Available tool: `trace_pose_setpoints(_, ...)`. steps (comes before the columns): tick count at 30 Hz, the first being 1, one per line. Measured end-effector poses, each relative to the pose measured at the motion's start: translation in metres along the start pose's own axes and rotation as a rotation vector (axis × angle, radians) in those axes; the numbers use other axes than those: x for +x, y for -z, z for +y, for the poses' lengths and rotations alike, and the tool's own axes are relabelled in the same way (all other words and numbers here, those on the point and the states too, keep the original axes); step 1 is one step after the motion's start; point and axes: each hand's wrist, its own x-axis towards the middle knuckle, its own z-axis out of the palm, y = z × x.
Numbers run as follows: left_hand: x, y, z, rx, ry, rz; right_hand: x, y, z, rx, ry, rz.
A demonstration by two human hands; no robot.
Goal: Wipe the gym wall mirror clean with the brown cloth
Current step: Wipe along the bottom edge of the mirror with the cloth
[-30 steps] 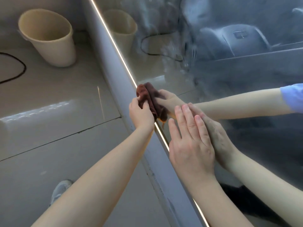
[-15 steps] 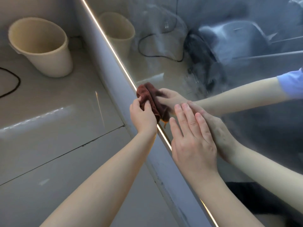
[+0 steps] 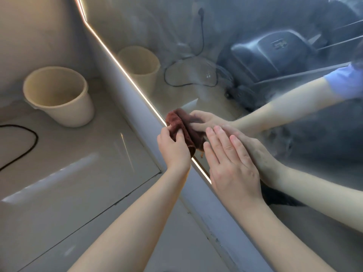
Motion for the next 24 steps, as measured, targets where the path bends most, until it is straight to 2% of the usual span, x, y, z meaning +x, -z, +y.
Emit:
trace_pose_setpoints(6, 0.008, -0.002, 0.004, 0.035, -0.054, 0.024, 0.005, 0.0, 0.0, 0.007, 0.006, -0.009)
trace_pose_setpoints(14, 0.035, -0.005, 0.005, 0.05, -0.015, 0.055, 0.02, 0.004, 0.002, -0.003, 0.031, -0.016)
trace_pose_setpoints(24, 0.085, 0.007, 0.023, 0.093, 0.02, 0.028, 0.092, -0.01, -0.021, 0.011, -0.011, 0.031)
